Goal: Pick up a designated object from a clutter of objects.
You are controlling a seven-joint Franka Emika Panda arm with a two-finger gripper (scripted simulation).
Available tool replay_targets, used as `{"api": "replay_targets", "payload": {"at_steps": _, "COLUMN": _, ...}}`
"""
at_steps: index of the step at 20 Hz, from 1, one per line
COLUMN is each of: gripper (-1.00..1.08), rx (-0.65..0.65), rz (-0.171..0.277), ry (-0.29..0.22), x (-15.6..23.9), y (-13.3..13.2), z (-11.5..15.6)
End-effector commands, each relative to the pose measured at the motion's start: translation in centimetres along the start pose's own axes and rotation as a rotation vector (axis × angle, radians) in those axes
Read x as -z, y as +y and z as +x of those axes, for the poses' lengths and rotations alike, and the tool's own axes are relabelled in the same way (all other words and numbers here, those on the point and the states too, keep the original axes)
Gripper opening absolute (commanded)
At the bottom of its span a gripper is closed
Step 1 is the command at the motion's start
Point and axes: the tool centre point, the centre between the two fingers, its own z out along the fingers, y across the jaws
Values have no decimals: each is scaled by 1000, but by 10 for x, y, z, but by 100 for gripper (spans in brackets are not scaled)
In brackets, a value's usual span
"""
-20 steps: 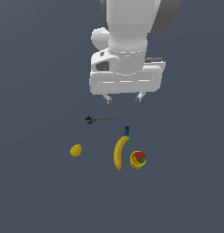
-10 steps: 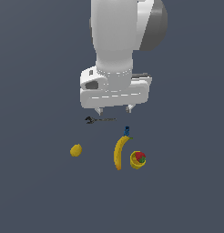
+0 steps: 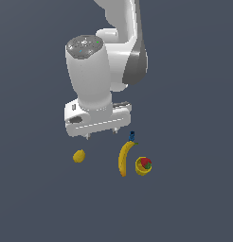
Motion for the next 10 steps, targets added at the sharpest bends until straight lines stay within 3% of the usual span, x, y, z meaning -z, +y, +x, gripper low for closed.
{"api": "replay_targets", "payload": {"at_steps": 1, "gripper": 100, "rx": 35, "rz": -1, "ry": -5, "x": -20, "y": 19, "z": -1}}
{"api": "replay_targets", "payload": {"at_steps": 10, "gripper": 100, "rx": 156, "rz": -2, "ry": -25, "x": -93, "y": 82, "z": -15}}
